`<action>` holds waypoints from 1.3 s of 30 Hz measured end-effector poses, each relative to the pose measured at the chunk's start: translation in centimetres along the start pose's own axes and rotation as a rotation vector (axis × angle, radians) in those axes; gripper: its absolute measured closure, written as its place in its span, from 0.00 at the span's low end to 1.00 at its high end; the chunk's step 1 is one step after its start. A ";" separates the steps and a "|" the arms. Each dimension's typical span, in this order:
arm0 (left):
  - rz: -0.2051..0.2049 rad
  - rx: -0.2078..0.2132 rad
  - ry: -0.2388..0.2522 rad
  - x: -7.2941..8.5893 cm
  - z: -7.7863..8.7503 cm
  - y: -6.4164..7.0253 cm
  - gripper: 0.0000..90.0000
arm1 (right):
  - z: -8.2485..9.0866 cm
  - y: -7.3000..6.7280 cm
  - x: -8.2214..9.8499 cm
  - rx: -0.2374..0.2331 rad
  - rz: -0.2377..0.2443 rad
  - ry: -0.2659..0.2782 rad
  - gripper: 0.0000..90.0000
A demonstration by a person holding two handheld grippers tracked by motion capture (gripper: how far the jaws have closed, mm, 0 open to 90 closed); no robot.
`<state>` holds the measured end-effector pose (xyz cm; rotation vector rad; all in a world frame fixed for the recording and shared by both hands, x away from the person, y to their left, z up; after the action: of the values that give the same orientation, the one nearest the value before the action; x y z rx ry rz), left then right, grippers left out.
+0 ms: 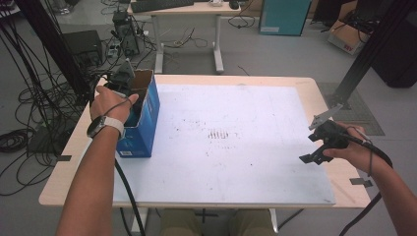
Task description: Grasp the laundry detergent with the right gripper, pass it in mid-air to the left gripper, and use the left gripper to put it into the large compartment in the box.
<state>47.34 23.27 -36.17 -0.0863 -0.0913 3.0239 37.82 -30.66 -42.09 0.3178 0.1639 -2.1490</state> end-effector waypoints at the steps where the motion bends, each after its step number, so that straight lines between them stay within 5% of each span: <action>1: 0.000 0.001 -0.001 0.0 0.0 0.0 0.42 | 0.0 0.0 0.0 0.002 0.001 0.002 0.09; 20: 0.010 0.047 0.025 0.1 0.5 -0.2 0.30 | -0.2 -0.4 0.2 -0.010 0.005 -0.019 0.09; 31: -0.011 0.071 0.056 0.3 2.2 -0.4 0.14 | 0.1 -0.7 0.3 -0.011 0.000 -0.028 0.09; 39: -0.030 0.060 0.138 0.3 4.7 -0.8 0.09 | 0.5 -0.6 0.4 0.005 0.001 -0.030 0.08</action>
<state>46.85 23.86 -31.46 -0.2848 0.0099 2.9777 37.00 -30.75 -41.73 0.2887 0.1408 -2.1524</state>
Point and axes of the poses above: each handheld gripper's, and its own axes: z roughly backward along the jaws, x roughly out of its underside, y roughly to its right, the point moved 9 cm from there along -z, roughly forward along the jaws, and after that the axes turned 9 degrees about -y, right-handed, at the moved point
